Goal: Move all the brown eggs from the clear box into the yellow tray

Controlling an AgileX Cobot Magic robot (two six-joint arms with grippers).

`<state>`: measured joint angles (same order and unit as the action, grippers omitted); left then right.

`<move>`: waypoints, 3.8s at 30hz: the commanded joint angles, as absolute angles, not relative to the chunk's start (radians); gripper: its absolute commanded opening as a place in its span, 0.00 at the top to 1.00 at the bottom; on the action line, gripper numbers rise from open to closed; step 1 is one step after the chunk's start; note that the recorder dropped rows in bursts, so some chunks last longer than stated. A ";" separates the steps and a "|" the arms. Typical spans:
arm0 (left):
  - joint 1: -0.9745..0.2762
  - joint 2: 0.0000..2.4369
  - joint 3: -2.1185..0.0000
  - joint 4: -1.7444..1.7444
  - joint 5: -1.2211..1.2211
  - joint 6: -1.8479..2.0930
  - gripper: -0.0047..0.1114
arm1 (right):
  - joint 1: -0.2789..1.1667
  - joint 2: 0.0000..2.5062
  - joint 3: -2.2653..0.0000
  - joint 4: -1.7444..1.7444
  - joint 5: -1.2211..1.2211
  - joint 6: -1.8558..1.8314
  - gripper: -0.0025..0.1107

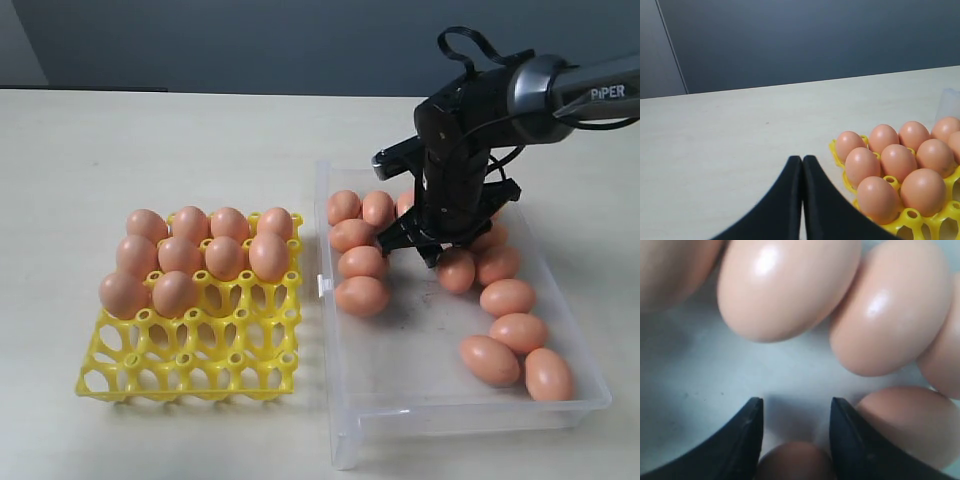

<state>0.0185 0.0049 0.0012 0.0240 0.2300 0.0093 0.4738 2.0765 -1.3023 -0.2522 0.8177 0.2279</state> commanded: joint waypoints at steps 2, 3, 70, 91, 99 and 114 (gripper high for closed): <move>0.008 0.000 0.000 0.025 0.225 0.007 0.96 | 0.468 2.063 -1.302 -0.234 0.823 0.217 0.66; 0.008 0.000 0.000 0.025 0.225 0.007 0.96 | 0.468 2.046 -1.302 -0.234 0.831 0.217 0.71; 0.008 0.000 0.000 0.025 0.225 0.007 0.96 | 0.479 1.991 -1.302 -0.069 1.180 0.168 0.82; 0.008 0.000 0.000 0.025 0.225 0.007 0.96 | 0.479 1.680 -0.983 0.008 1.040 0.157 0.82; 0.008 0.000 0.000 0.025 0.225 0.007 0.96 | 0.479 1.686 -0.890 0.032 0.869 0.068 0.62; 0.008 0.000 0.000 0.025 0.225 0.007 0.96 | 0.479 1.733 -0.872 0.011 0.924 0.061 0.49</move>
<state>0.0185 0.0049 0.0012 0.0258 0.2300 0.0093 0.4810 1.7097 -0.8759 0.0166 0.9122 0.0681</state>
